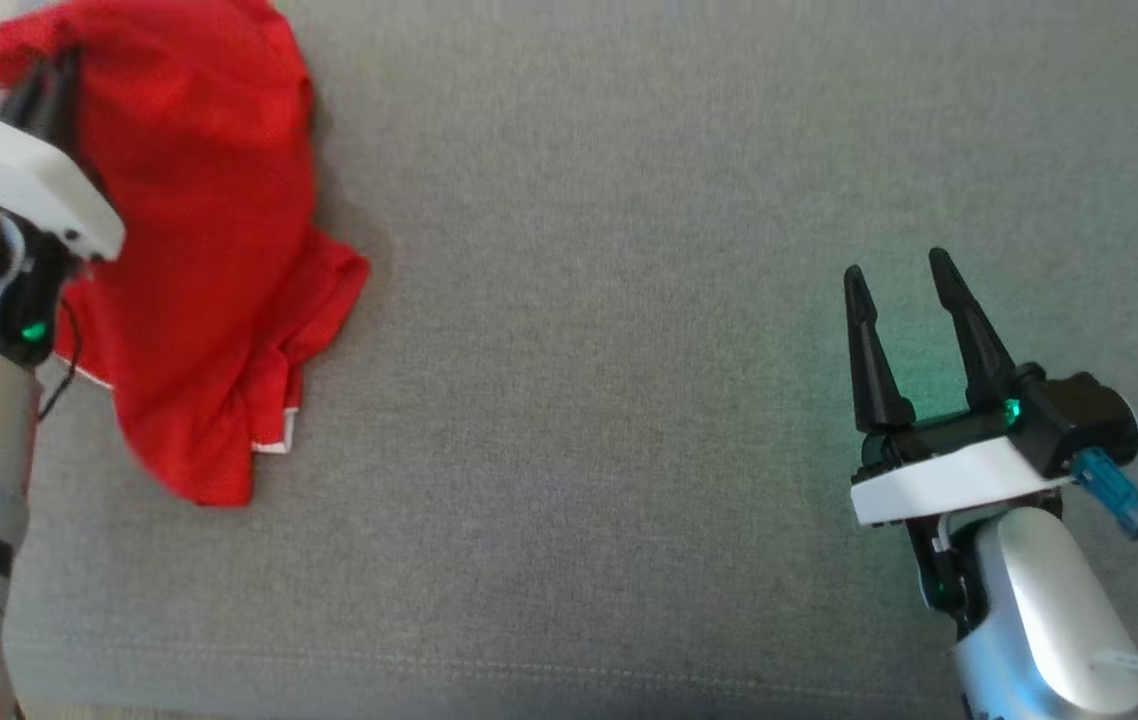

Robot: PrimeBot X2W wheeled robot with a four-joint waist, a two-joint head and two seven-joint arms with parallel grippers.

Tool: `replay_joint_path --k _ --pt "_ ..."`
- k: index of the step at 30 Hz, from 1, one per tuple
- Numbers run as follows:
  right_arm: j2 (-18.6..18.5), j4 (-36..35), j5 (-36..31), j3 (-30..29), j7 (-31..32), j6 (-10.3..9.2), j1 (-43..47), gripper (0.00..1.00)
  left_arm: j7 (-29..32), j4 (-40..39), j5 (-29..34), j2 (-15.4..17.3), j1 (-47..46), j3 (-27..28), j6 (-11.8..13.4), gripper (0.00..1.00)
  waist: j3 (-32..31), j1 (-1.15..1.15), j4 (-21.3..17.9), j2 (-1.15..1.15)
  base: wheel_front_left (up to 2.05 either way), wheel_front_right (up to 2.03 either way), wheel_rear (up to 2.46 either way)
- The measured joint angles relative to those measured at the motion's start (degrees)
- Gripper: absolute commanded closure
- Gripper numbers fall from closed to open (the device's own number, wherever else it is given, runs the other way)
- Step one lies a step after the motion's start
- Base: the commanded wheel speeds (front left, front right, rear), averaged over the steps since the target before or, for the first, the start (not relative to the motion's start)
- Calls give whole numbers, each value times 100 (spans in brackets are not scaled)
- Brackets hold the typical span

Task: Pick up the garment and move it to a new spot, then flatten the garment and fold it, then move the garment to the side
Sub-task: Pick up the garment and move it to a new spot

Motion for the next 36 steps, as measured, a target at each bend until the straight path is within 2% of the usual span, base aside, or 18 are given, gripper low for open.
replay_joint_path --k 7,15,20,28,33,36 --pt "0 21 205 -9 0 0 235 0 -260 -487 -53 -7 9 96 198 100 -493 0 37 0 0 0 0" --pt "3 13 383 3 0 0 421 0 -381 -1696 -159 -45 92 260 554 100 -959 0 -12 0 0 0 0" --pt "4 -20 390 -20 0 0 452 0 -166 -2429 -201 -309 250 102 726 100 -1035 0 -198 0 0 0 0" --pt "5 -168 430 -108 0 0 428 0 135 -3126 -215 -911 276 -425 907 100 -995 0 -749 0 0 0 0" --pt "5 -344 433 -112 0 0 344 0 115 -3064 -145 -1221 417 -711 1015 100 -875 0 -1242 0 0 0 0" --pt "7 -494 441 -118 0 0 251 0 -63 -2739 0 -1422 510 -945 1088 100 -764 0 -1584 0 0 0 0"
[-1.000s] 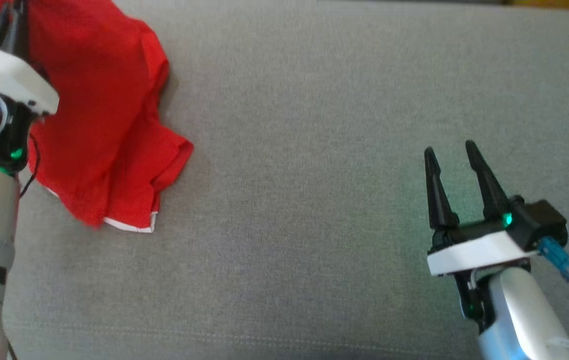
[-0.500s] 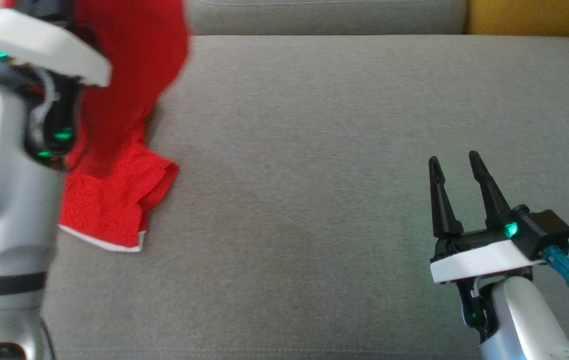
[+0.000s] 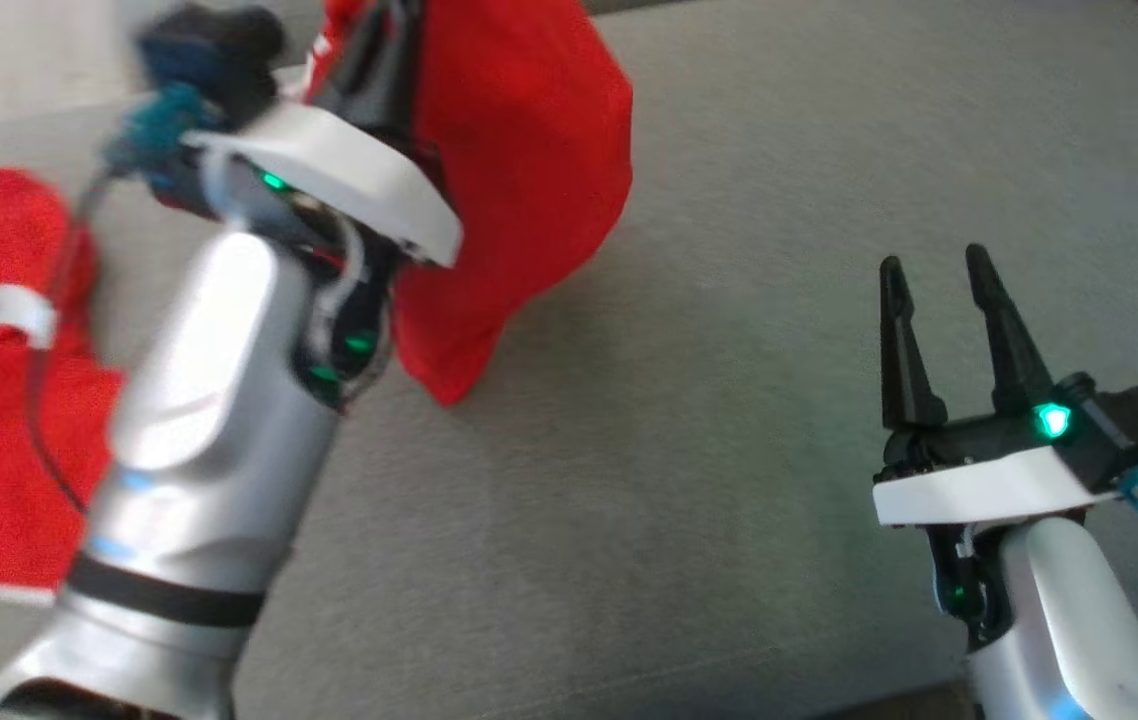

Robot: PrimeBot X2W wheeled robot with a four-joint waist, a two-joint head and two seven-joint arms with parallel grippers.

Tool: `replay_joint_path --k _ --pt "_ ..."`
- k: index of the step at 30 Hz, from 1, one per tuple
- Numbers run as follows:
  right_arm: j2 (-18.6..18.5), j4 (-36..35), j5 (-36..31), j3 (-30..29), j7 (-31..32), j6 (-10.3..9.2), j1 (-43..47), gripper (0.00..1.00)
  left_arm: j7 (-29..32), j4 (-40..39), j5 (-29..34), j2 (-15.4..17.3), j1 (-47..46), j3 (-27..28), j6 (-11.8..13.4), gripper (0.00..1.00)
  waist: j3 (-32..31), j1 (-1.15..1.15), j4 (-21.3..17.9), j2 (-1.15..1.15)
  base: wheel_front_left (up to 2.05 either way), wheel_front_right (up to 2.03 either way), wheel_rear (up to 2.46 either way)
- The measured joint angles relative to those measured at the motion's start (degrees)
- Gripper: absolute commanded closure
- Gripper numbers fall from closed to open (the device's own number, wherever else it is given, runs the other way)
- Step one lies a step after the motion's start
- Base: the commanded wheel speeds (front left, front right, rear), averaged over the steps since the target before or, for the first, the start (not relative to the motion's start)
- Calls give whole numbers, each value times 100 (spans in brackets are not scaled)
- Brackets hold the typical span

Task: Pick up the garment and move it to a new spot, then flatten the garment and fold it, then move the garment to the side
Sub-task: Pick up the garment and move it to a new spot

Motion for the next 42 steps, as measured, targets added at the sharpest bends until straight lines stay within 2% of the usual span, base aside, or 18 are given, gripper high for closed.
replay_joint_path --k 6,7,8,13,17,21,29,35,39,42 --pt "-1 -166 171 -5 -1 0 -38 0 -332 1059 -29 -481 -1 -432 94 100 266 0 -767 0 0 0 0" --pt "-1 -170 202 15 -1 0 -38 0 -390 1163 -90 -495 -1 -525 90 78 297 0 -862 0 0 0 0" --pt "-1 -180 219 45 -1 0 -37 0 -444 1254 -149 -499 -2 -654 54 0 329 0 -953 0 0 0 0" --pt "-2 -183 240 68 0 0 -30 0 -652 1347 -716 -548 -3 -1272 -29 0 398 0 -1172 0 0 0 0" --pt "-1 -172 232 -20 -1 0 -24 0 -861 1515 -900 -575 -40 -1358 80 0 330 0 -993 0 0 0 0" --pt "-1 -119 141 -96 -1 0 -13 0 -1044 1663 -899 -502 -47 -1157 118 0 211 0 -676 0 0 0 0" --pt "0 -25 -24 -272 -1 0 162 0 -1180 1416 -790 236 92 -553 204 0 -20 0 53 0 0 0 0" --pt "2 14 -125 -402 -1 0 339 0 -1196 724 -690 780 1586 2 107 0 -255 0 673 0 0 0 0" --pt "4 49 -172 -433 -1 0 426 0 -1198 -33 -712 735 2837 688 5 0 -377 0 985 0 0 0 0" --pt "4 96 -190 -444 -1 0 440 0 -1199 -364 -595 463 3463 1009 -54 0 -415 0 1151 0 0 0 0"
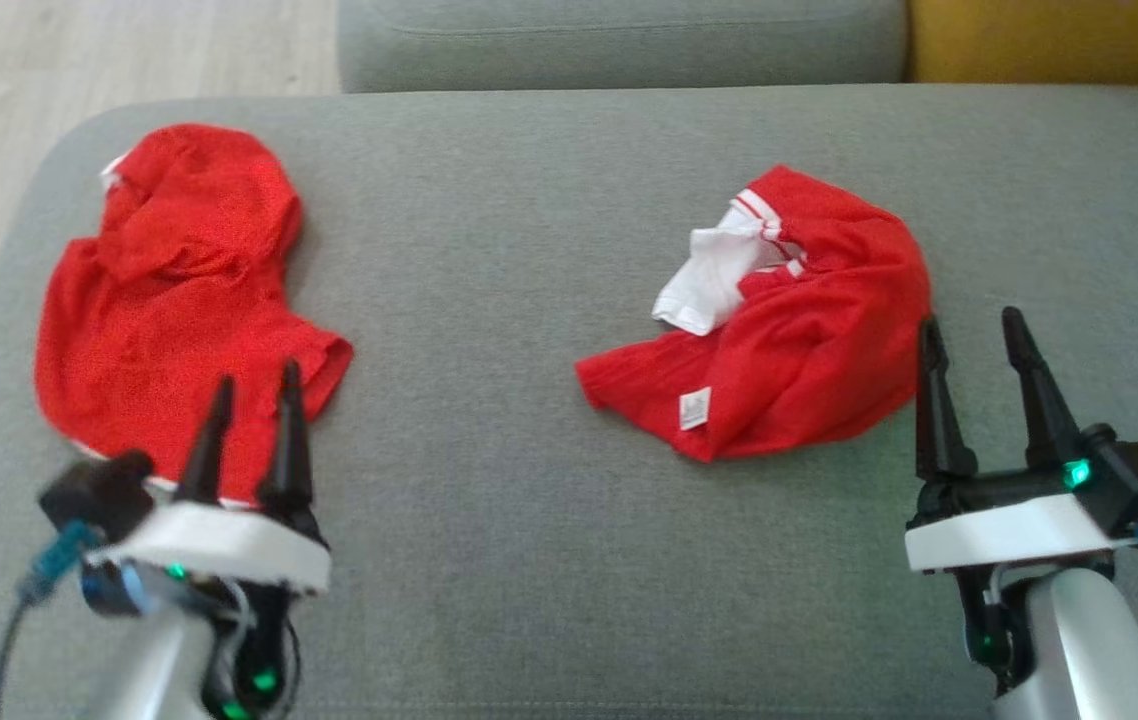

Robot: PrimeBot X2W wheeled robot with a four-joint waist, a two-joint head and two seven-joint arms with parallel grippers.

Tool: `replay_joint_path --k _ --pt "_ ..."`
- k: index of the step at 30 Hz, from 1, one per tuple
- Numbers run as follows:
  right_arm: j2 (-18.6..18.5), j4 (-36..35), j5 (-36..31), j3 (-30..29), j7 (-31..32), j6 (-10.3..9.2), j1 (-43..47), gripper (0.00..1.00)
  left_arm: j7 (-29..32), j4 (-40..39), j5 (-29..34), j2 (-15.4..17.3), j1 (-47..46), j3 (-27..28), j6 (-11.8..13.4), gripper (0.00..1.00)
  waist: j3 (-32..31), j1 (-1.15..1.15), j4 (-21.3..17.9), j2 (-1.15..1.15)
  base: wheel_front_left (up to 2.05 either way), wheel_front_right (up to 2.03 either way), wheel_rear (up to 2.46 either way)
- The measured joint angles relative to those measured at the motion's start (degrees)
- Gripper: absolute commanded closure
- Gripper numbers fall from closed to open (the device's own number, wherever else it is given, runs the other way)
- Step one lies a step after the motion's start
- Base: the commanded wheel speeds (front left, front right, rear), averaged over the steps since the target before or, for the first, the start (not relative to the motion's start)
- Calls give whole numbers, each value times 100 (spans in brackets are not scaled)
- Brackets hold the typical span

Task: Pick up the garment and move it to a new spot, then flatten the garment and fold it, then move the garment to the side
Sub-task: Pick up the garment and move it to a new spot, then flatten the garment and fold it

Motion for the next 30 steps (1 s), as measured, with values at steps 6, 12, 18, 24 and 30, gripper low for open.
replay_joint_path --k 6,12,18,24,30 --pt "0 127 -242 118 11 0 -26 0 0 -53 476 -443 203 187 -236 0 -43 0 190 0 0 0 0" --pt "-1 288 -698 321 565 0 -444 0 0 64 706 -692 105 205 -465 0 -26 0 271 0 0 0 0" --pt "-7 797 -1486 172 1361 0 -1296 0 0 214 764 -854 97 296 -610 0 87 0 368 0 0 0 0" --pt "-53 1615 -1961 -191 2068 0 -1976 0 0 350 803 -916 -13 367 -700 0 258 0 532 0 0 0 0" --pt "-292 2365 -2047 -98 2629 0 -2403 0 0 382 803 -945 -70 387 -795 0 456 0 654 0 0 0 0"
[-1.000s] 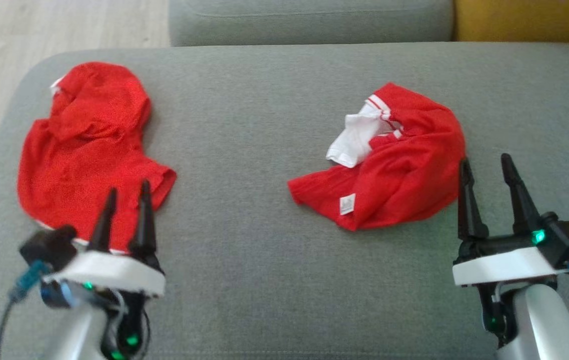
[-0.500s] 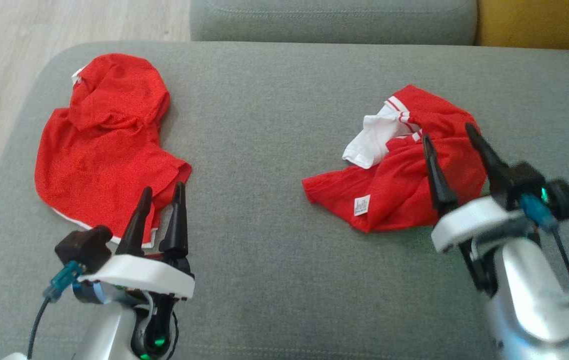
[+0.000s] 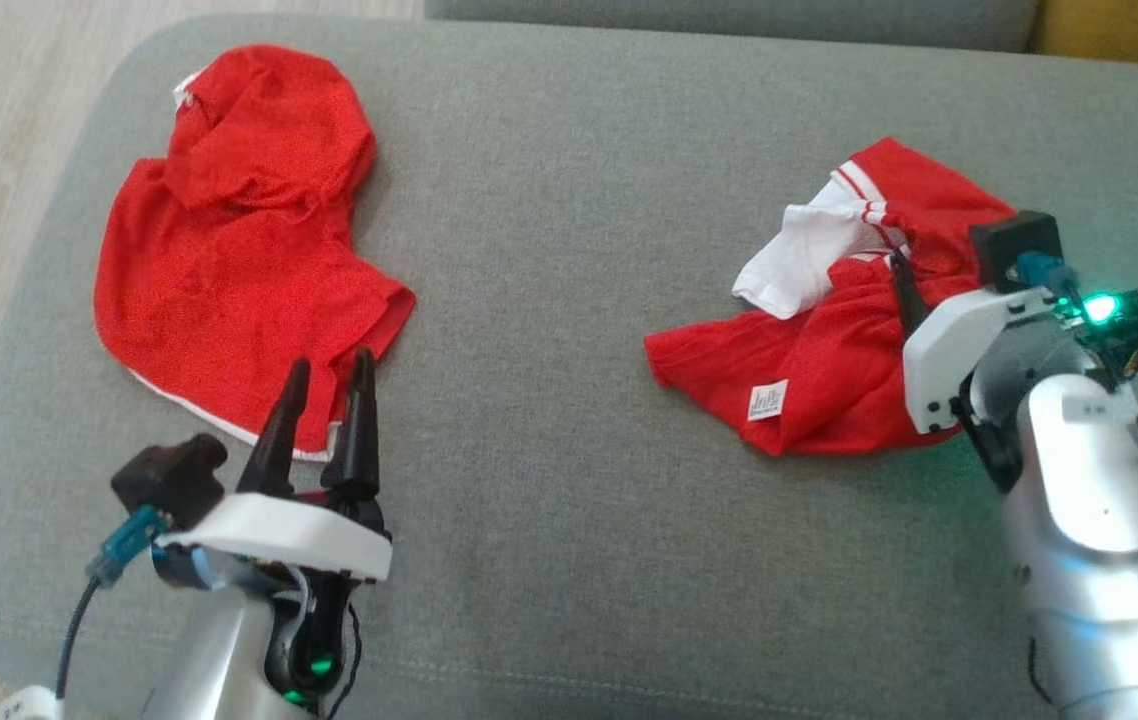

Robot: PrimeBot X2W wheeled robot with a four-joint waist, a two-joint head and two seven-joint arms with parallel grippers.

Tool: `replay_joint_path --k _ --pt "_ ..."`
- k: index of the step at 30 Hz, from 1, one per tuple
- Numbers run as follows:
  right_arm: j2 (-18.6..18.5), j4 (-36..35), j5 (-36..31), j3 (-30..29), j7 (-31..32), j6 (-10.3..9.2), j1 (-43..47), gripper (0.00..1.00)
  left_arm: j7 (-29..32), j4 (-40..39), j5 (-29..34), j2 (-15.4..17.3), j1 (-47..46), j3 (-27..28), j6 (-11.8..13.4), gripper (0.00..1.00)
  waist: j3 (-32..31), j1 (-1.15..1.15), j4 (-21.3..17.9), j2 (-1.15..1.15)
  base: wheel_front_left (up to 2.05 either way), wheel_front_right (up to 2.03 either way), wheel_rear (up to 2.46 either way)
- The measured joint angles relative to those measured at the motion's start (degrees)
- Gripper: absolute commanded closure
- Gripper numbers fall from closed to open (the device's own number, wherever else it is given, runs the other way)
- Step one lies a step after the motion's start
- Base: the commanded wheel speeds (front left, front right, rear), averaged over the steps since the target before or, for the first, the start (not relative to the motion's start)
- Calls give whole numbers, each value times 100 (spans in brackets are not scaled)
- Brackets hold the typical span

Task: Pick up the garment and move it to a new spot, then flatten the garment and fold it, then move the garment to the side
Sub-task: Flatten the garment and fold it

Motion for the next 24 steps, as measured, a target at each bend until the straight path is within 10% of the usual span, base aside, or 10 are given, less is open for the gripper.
replay_joint_path --k 3,5,24 --pt "-142 281 43 76 245 0 -202 0 0 -7 -15 -4 -88 0 -3 0 104 0 30 0 0 0 0" --pt "-233 369 197 130 298 0 -315 100 0 -7 -20 -8 -143 -7 -3 0 159 0 49 0 0 0 0" --pt "-1133 -581 435 -2292 -748 0 -1479 100 0 18 -109 -20 -143 -70 57 0 -162 0 -161 0 0 0 0"
